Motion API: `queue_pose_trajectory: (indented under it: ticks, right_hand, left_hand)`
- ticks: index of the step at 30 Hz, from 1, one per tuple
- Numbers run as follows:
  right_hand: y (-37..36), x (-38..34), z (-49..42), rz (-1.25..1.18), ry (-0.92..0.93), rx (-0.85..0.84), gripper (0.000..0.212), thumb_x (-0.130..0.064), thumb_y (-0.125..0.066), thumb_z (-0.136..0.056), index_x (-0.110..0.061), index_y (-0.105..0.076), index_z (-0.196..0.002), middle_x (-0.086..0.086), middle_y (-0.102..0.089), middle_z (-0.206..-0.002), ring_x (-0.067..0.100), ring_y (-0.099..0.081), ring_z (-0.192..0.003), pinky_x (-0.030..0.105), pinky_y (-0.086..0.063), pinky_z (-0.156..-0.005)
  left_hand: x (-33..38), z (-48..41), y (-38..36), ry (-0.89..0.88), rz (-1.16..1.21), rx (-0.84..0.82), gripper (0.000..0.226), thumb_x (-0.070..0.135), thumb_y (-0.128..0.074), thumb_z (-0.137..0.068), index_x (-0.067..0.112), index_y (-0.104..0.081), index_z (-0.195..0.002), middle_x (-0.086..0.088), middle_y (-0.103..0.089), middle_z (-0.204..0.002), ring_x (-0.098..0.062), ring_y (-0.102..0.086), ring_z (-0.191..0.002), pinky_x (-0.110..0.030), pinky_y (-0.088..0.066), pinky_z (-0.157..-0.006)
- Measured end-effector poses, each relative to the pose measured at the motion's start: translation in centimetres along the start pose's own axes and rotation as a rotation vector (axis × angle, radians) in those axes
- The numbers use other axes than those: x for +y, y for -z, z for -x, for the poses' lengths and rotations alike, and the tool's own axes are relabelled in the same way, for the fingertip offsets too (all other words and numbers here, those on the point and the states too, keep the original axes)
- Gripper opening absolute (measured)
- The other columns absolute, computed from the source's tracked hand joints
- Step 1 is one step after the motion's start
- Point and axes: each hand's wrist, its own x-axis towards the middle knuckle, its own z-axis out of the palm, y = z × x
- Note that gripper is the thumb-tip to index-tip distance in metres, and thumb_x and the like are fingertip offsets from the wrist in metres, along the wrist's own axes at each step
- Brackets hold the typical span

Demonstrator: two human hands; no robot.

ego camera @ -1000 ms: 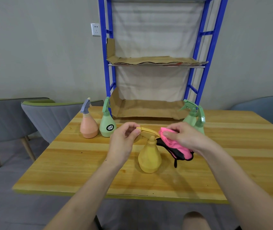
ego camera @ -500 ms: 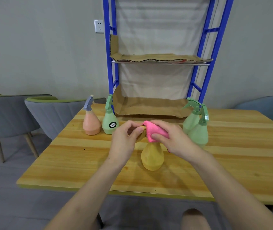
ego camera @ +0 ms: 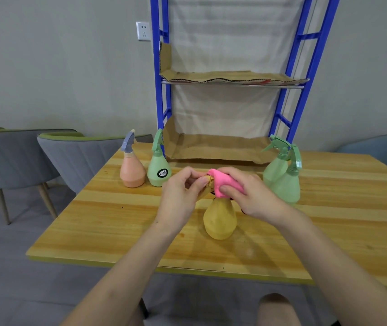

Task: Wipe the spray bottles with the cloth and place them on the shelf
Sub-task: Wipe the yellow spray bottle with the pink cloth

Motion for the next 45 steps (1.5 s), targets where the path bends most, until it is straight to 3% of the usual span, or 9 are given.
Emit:
queue_pose_trajectory:
  ticks: [6, 12, 14, 22, 26, 30, 34, 39, 45]
  right_hand:
    - [-1.8, -1.2, -0.1, 0.049, -0.077, 0.127, 0.038, -0.035, -0.080, -0.092, -0.027, -0.060, -0.123, -0.017, -0.063, -0.100, 0.001, -0.052, -0.086, 0.006, -0.038, -0.073]
    - [-1.6, -1.6, 0.2, 0.142, -0.013, 0.104, 0.040, -0.025, -0.071, -0.099, -0.020, -0.057, -0.136, -0.002, -0.067, -0.119, 0.020, -0.062, -0.107, 0.023, -0.036, -0.080]
    - [-1.3, -1.5, 0.2, 0.154, 0.003, 0.060, 0.041, -0.020, -0.066, -0.102, -0.019, -0.054, -0.141, 0.000, -0.066, -0.126, 0.021, -0.061, -0.113, 0.024, -0.035, -0.083]
    - [-3.3, -1.8, 1.1, 0.161, -0.034, 0.286, 0.041, -0.031, -0.080, -0.092, -0.014, -0.061, -0.125, 0.001, -0.071, -0.110, 0.021, -0.064, -0.097, 0.021, -0.036, -0.075]
    - [-2.1, -0.8, 0.7, 0.135, 0.030, 0.147, 0.040, -0.021, -0.069, -0.100, -0.014, -0.057, -0.138, 0.004, -0.070, -0.118, 0.026, -0.066, -0.104, 0.023, -0.040, -0.081]
    - [0.4, 0.3, 0.2, 0.084, 0.028, -0.057, 0.044, -0.019, -0.064, -0.104, -0.021, -0.052, -0.146, -0.005, -0.070, -0.117, 0.016, -0.066, -0.100, 0.029, -0.049, -0.083]
    - [-0.2, 0.1, 0.4, 0.110, -0.007, -0.038, 0.047, -0.029, -0.070, -0.100, -0.025, -0.049, -0.143, -0.012, -0.060, -0.115, 0.013, -0.059, -0.100, 0.024, -0.039, -0.077]
    - [-1.8, -0.8, 0.6, 0.150, -0.057, 0.099, 0.044, -0.035, -0.074, -0.097, -0.029, -0.049, -0.131, -0.014, -0.056, -0.107, 0.008, -0.053, -0.092, 0.026, -0.039, -0.075]
    - [0.9, -0.2, 0.4, 0.106, -0.031, -0.128, 0.050, -0.024, -0.068, -0.101, -0.027, -0.044, -0.145, -0.008, -0.061, -0.113, 0.011, -0.057, -0.093, 0.029, -0.041, -0.077]
  left_hand:
    - [-0.1, 0.1, -0.2, 0.000, -0.031, 0.031, 0.009, 0.018, -0.072, -0.098, 0.026, -0.074, -0.093, 0.008, -0.074, -0.082, -0.015, -0.071, -0.083, -0.043, -0.060, -0.081]
    - [0.0, -0.2, -0.3, 0.010, -0.045, 0.016, 0.012, 0.019, -0.072, -0.098, 0.028, -0.072, -0.090, 0.010, -0.073, -0.079, -0.018, -0.071, -0.082, -0.047, -0.059, -0.081]
    - [-0.1, -0.3, -0.2, 0.020, -0.033, 0.010, 0.010, 0.018, -0.072, -0.098, 0.026, -0.072, -0.091, 0.010, -0.073, -0.079, -0.020, -0.071, -0.082, -0.047, -0.059, -0.081]
    - [0.0, -0.1, -0.5, 0.008, -0.038, 0.017, 0.010, 0.017, -0.070, -0.099, 0.024, -0.071, -0.093, 0.016, -0.073, -0.083, -0.012, -0.069, -0.084, -0.038, -0.059, -0.080]
    - [0.0, -0.5, 0.0, -0.007, -0.088, -0.031, 0.005, 0.020, -0.068, -0.101, 0.021, -0.069, -0.096, 0.007, -0.072, -0.084, -0.013, -0.067, -0.084, -0.031, -0.056, -0.078]
    - [0.1, -0.6, -0.2, -0.007, -0.107, -0.033, 0.004, 0.022, -0.067, -0.101, 0.024, -0.068, -0.098, 0.008, -0.071, -0.086, -0.011, -0.067, -0.085, -0.028, -0.055, -0.079]
    - [-0.1, -0.5, -0.4, -0.007, -0.074, -0.017, 0.004, 0.020, -0.068, -0.101, 0.022, -0.069, -0.098, 0.010, -0.072, -0.088, -0.013, -0.068, -0.087, -0.033, -0.058, -0.080]
    - [0.1, 0.1, -0.9, -0.038, -0.092, -0.014, 0.005, 0.017, -0.068, -0.100, 0.019, -0.067, -0.096, 0.014, -0.071, -0.090, 0.001, -0.063, -0.083, -0.013, -0.048, -0.073]
    - [0.2, 0.0, -0.6, -0.055, -0.118, -0.038, 0.005, 0.019, -0.067, -0.101, 0.017, -0.066, -0.097, 0.013, -0.068, -0.086, 0.001, -0.062, -0.081, -0.013, -0.047, -0.073]
